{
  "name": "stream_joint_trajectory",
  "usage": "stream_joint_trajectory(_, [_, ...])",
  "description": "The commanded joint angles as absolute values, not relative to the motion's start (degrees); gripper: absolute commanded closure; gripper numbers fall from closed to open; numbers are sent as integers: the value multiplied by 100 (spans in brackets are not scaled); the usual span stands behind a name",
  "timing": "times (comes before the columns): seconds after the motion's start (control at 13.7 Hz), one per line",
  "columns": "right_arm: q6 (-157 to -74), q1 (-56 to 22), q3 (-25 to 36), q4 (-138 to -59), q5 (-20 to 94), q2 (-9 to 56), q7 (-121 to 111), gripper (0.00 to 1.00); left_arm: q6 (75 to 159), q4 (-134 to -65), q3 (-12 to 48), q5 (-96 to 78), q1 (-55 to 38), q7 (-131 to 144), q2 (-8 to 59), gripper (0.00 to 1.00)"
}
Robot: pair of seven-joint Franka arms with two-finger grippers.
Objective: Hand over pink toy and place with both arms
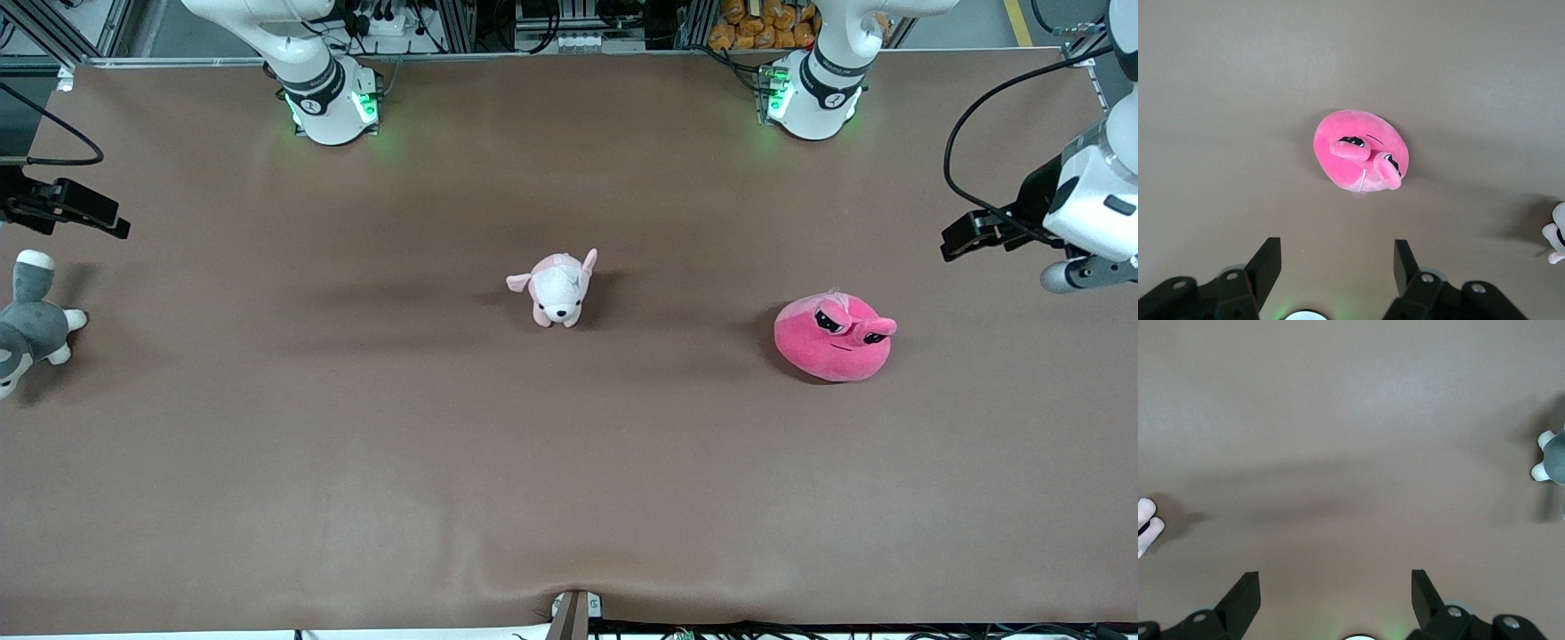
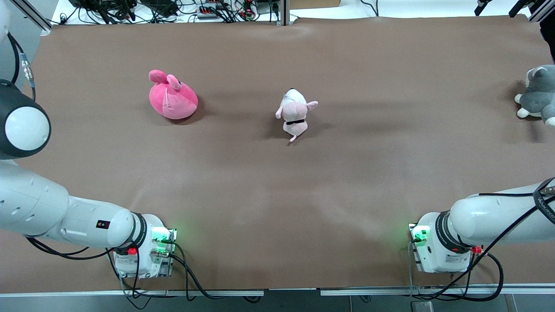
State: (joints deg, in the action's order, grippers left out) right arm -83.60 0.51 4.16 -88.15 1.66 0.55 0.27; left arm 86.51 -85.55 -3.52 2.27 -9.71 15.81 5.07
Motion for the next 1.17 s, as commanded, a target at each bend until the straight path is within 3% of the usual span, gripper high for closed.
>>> stream_joint_trajectory(0.0, [-8367, 88, 369, -8816, 62, 70, -26, 0, 8718, -8385, -334, 247, -984, 1609, 676, 30])
stream_joint_trajectory(0.07, [-8367, 79, 369, -8807, 70, 70, -26, 0, 8745, -8376, -334, 255, -984, 1513, 712, 50])
stream_joint_trajectory(0.51, [-8367, 79, 369, -8807, 62, 140, -26, 0, 8745, -8051, -352, 281, -1002, 1485, 984, 49])
stream_joint_trajectory(0.95, [-8385, 62, 369, -8798, 141, 193, -18, 0, 8745, -7989, -352, 272, -1002, 1485, 1028, 34])
stream_joint_trajectory(1.09, [-8428, -78, 352, -8772, 149, 403, -18, 0, 8745, -7989, -352, 272, -993, 1485, 1028, 23])
